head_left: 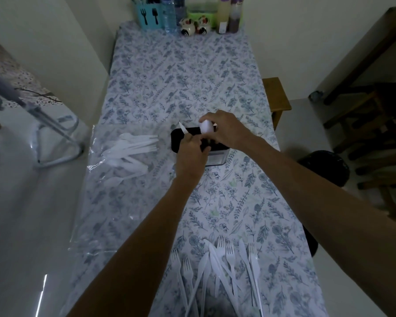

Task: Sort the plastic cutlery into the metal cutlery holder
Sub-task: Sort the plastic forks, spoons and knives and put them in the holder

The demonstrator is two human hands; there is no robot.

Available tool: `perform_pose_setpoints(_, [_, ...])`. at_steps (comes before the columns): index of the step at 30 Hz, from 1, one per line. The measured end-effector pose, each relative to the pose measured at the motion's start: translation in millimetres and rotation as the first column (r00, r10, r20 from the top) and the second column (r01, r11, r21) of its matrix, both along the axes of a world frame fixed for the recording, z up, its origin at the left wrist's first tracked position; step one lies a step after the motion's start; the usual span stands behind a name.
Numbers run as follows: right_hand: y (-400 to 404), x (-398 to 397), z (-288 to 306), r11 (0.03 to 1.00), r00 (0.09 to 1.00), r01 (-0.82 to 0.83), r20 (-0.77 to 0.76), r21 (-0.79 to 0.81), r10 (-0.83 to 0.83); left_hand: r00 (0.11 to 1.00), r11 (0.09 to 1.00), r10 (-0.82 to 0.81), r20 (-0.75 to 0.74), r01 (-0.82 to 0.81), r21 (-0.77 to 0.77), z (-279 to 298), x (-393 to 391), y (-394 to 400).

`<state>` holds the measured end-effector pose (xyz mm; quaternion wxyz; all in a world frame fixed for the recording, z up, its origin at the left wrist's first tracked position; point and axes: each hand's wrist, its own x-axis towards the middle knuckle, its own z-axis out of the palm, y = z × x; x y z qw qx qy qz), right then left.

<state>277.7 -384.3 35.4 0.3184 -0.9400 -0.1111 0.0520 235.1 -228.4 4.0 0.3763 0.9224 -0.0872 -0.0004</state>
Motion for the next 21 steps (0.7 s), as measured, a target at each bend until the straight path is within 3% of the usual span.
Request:
perform_pose_setpoints(5, [6, -9, -10, 0.925, 0.981, 0.070, 0.195, -0.373, 0.004, 0.997, 0.999, -0.008, 0.075, 0.004, 0.045, -5, -20, 3])
perform_pose_setpoints(8, [11, -16, -14, 0.883, 0.963, 0.170, 0.263, -0.438, -0.055, 0.993, 1.000, -0.016, 0.118, 0.012, 0.029, -8, -36, 9])
perform_pose_setpoints(12, [15, -26, -12, 0.884, 0.945, 0.269, 0.283, -0.382, -0.166, 0.991, 0.999, -0.009, 0.135, 0.014, -0.035, -7, -65, 22])
perform_pose_setpoints(16, [26, -68, -16, 0.915, 0.904, 0.361, 0.308, -0.180, -0.296, 0.997, 0.999, 0.014, 0.073, -0.012, -0.032, -21, -101, 44])
perform_pose_setpoints(21, [63, -187, -40, 0.961, 0.960, 0.277, 0.044, -0.003, -0.277, 0.997, 0.999, -0.024, -0.069, 0.027, 0.038, -46, -158, 77])
